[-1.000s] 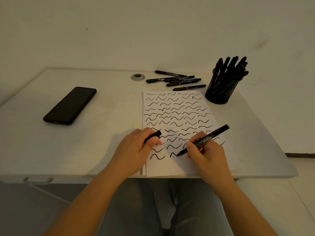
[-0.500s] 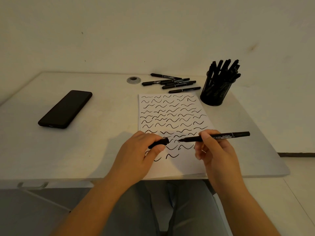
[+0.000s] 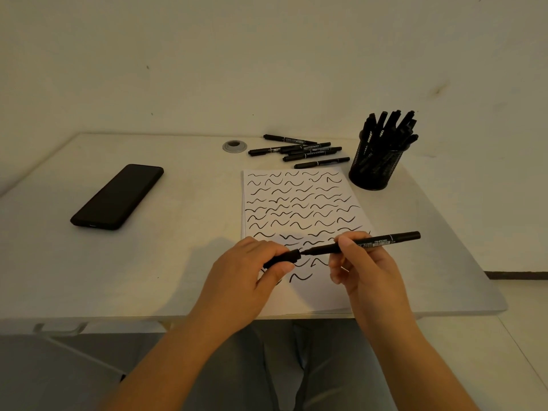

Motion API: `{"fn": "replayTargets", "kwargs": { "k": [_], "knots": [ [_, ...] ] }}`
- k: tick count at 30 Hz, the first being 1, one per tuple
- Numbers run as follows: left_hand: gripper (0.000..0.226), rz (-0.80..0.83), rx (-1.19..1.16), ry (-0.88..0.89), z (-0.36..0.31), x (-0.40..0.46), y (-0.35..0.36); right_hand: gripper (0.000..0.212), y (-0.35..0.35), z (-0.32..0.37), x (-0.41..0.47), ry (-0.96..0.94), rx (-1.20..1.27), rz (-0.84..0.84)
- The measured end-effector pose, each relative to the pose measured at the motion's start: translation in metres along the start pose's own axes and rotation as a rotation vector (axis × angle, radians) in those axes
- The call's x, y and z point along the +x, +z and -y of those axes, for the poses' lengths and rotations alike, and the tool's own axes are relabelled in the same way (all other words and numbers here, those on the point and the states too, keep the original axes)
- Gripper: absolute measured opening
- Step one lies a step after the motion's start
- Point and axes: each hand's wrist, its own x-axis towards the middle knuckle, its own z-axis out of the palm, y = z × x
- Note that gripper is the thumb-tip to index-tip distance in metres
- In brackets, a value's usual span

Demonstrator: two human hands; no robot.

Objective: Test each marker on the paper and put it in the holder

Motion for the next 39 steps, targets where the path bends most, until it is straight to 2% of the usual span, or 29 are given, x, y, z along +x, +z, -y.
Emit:
{"fn": "replayTargets", "kwargs": {
  "k": [5, 8, 11, 15, 19, 26, 29, 32, 36, 39],
  "knots": [
    [0.039, 0.017, -0.006, 0.018, -0.003, 0.001, 0.001, 0.018, 0.001, -0.004, 0.001, -0.032, -0.094, 0.058],
    [0.038, 0.029, -0.006, 0.049, -0.008, 0.004, 0.004, 0.010, 0.007, -0.006, -0.001, -0.041, -0.161, 0.113],
    [0.035, 0.007, -0.059, 0.045, -0.012, 0.006, 0.006, 0.027, 0.012, -0.007, -0.002, -0.054, -0.205, 0.138],
    [0.020, -0.007, -0.142, 0.033, -0.016, 0.008, 0.008, 0.027, 0.015, -0.006, -0.003, -0.057, -0.156, 0.131],
    [0.027, 0.025, -0.271, 0.002, -0.022, 0.012, 0.006, 0.019, 0.014, 0.000, -0.003, -0.092, -0.151, 0.186],
    [0.031, 0.076, -0.395, -0.039, -0.027, 0.018, 0.009, 0.020, 0.008, 0.006, 0.003, -0.181, -0.222, 0.232],
    [0.022, 0.102, -0.382, -0.069, -0.030, 0.023, 0.010, 0.023, 0.004, 0.007, 0.008, -0.156, -0.270, 0.197],
    [0.012, 0.073, -0.396, -0.103, -0.030, 0.030, 0.012, 0.030, 0.002, 0.004, 0.013, -0.134, -0.272, 0.091],
    [0.014, -0.032, -0.405, -0.125, -0.033, 0.039, 0.014, 0.041, -0.002, 0.002, 0.018, -0.131, -0.351, -0.006],
    [0.010, -0.132, -0.347, -0.144, -0.031, 0.050, 0.008, 0.043, -0.008, 0.007, 0.022, -0.236, -0.446, -0.063]
  ]
}}
